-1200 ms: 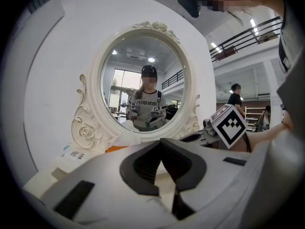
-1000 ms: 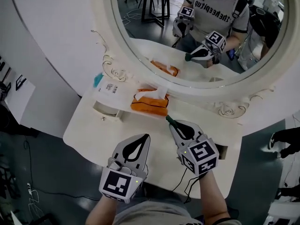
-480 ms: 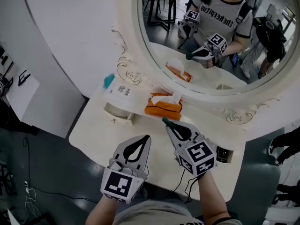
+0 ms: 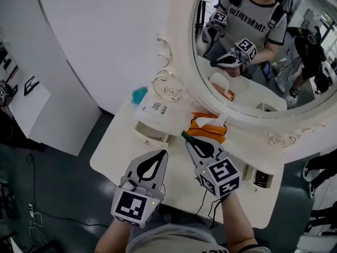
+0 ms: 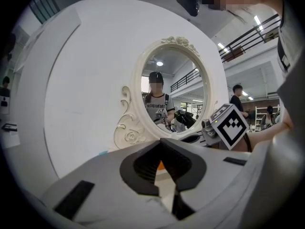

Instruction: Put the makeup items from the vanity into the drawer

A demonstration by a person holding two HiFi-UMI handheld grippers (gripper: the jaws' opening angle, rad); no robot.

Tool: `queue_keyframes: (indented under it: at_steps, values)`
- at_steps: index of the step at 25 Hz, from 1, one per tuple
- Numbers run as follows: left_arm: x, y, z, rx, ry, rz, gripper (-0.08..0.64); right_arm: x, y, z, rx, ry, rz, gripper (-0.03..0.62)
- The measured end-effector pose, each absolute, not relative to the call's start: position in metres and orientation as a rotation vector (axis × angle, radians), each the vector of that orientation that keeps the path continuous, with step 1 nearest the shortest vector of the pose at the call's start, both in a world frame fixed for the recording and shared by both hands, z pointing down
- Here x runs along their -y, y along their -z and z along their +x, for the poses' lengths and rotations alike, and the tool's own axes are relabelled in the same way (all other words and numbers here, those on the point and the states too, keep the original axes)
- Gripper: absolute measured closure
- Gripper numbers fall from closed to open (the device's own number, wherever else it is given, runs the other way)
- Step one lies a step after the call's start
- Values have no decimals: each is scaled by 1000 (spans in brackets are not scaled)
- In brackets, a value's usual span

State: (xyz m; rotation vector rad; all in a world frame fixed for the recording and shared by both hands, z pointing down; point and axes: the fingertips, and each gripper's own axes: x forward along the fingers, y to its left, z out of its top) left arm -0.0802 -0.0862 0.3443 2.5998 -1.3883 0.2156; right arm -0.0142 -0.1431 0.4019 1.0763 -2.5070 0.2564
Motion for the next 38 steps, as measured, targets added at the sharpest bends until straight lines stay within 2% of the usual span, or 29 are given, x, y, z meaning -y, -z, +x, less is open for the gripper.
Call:
queue_keyframes:
  at_steps: [20, 38]
  values:
    - [124, -363, -172, 1363, -233, 2558, 523, 177, -433, -108, 2464, -313, 1036, 543]
    - [150, -391, -194, 1259, -259, 2558, 523, 186, -494, -128, 2332, -419, 1023, 541]
